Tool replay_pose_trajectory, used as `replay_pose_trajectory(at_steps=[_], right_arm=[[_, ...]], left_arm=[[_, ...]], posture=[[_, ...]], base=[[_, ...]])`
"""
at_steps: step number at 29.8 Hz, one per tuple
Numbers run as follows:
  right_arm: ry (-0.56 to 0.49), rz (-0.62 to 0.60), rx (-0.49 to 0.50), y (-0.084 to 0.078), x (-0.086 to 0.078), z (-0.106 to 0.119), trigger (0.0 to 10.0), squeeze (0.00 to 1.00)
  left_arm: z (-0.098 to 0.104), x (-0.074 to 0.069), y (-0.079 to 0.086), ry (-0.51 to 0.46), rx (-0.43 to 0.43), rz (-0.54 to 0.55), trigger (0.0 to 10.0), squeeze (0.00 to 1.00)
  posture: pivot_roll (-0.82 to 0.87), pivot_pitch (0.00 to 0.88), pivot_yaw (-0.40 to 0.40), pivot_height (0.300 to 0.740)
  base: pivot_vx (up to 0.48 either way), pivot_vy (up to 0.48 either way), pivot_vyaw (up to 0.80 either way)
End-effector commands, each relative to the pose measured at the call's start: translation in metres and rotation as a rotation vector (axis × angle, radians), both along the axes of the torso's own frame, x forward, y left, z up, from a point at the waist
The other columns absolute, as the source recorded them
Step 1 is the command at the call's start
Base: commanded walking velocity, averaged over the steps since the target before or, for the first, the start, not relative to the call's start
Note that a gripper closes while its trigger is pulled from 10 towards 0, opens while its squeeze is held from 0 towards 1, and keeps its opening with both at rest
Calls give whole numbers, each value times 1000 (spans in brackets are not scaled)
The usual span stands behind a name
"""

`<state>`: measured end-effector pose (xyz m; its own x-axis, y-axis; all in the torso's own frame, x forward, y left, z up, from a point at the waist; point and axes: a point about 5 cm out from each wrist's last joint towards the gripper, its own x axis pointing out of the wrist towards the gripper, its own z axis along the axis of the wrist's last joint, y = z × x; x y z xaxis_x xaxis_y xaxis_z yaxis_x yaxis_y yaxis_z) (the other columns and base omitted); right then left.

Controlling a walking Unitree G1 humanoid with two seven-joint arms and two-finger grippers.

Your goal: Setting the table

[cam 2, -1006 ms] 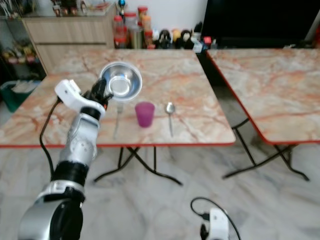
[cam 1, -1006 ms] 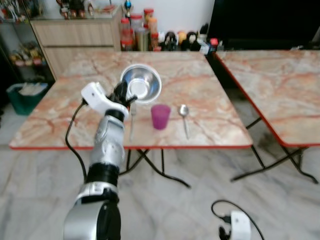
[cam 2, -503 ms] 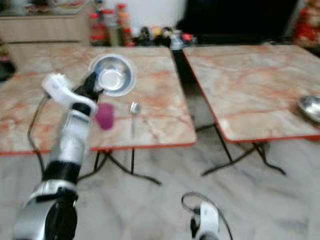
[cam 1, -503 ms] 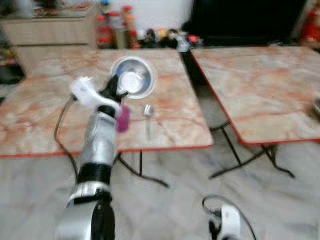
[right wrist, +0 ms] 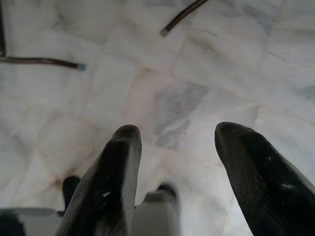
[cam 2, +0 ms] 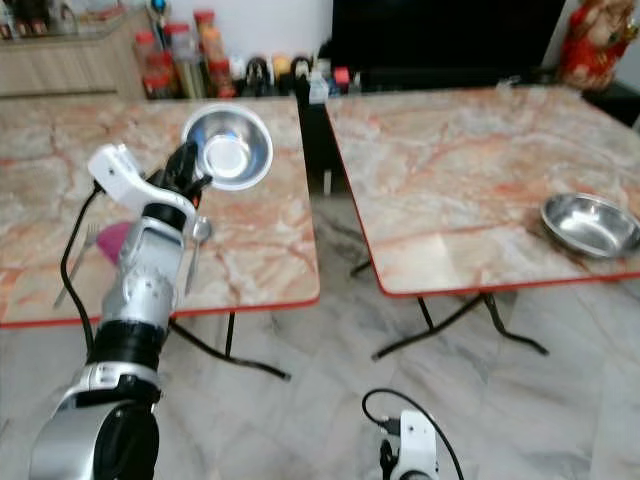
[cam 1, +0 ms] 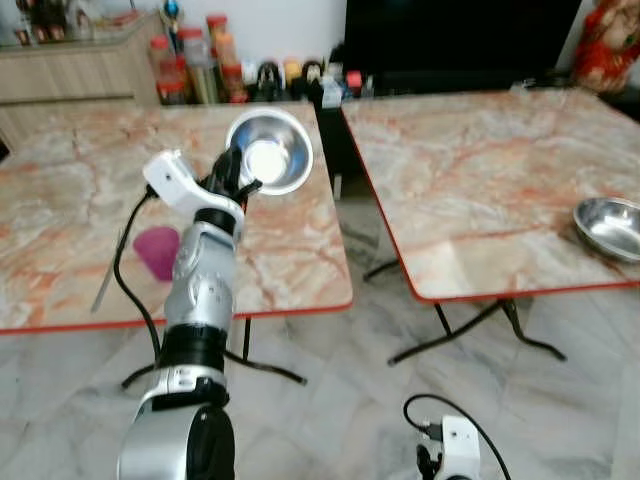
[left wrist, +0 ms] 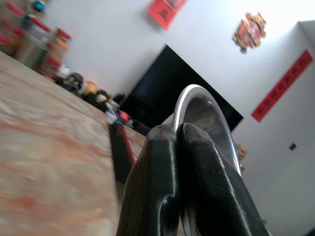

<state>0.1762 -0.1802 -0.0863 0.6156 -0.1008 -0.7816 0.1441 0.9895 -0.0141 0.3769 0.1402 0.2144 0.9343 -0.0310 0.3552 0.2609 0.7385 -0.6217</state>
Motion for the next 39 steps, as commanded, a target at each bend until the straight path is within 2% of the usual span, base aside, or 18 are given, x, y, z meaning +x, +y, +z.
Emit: replay_pose_trajectory(at_steps=[1,39], right_arm=[[9,-16,-15,-8,-3,0,10000,0],[8,-29,1,-7,-2,0,10000,0]], left_arm=[[8,1,-11,-23,-2,-39,10000,0],[11,0,-14,-35,-1,-63,10000,0]], posture=[[-3,0,-5,736],[-3,0,-5,736]], base=[[300,-345,0],[275,-368,-68]])
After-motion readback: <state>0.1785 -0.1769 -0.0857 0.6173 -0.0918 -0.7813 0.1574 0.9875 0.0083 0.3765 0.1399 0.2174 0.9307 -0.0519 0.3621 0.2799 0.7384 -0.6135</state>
